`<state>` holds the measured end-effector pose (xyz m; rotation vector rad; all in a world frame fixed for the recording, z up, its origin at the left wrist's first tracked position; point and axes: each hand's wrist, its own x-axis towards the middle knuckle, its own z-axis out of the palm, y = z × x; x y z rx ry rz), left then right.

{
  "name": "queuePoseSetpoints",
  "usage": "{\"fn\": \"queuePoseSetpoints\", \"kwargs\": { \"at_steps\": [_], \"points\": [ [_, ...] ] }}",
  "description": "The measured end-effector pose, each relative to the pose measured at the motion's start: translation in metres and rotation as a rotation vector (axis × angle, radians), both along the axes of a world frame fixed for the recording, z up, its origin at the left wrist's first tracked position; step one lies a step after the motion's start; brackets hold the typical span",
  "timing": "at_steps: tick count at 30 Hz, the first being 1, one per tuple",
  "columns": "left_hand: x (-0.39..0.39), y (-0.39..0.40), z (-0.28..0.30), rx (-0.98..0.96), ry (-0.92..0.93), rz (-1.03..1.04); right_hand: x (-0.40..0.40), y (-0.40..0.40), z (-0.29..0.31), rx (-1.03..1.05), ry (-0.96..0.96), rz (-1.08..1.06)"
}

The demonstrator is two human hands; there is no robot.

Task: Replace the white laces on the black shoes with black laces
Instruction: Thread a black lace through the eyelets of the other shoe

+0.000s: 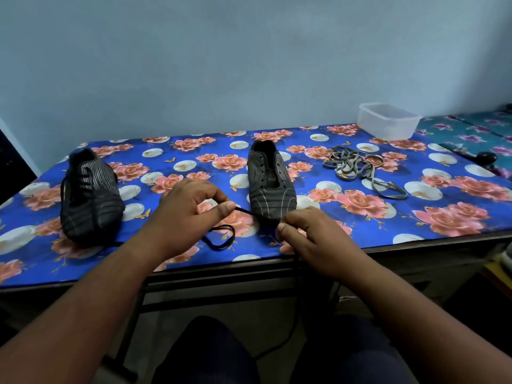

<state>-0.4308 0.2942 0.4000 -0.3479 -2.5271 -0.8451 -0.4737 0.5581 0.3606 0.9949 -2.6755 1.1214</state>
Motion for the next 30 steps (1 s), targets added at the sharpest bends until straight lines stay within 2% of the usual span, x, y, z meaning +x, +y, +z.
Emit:
{"fn": "queuePoseSetpoints", "kwargs": {
  "at_steps": [3,10,13,18,21,26,30],
  "points": [
    [0.001,0.011,-0.004,-0.014,-0.019,-0.025,-0.001,-0.001,0.003,0.131,0.048,-0.034],
    [0.001,0.030,0.008,-0.178,-0.001,-0.096,0.009,-0.024,0.015,0.016,0.252,0.037],
    [0.001,0.026,0.012,-0.209,0.011,-0.084,0.006,-0.019,0.014,-0.009,0.155,0.075],
    [0.000,0.018,0.008,-0.159,-0.009,-0.082,0.007,-0.010,0.010,0.084,0.053,0.085],
    [0.000,0.023,0.006,-0.168,-0.044,-0.097,0.008,-0.012,0.010,0.021,0.079,0.086],
    [0.000,0.032,0.017,-0.259,-0.117,-0.127,0.010,-0.018,0.008,-0.060,0.230,0.082],
    [-0.003,0.023,0.024,-0.278,-0.133,-0.167,0.008,-0.013,0.000,-0.055,0.081,0.169]
  ]
}}
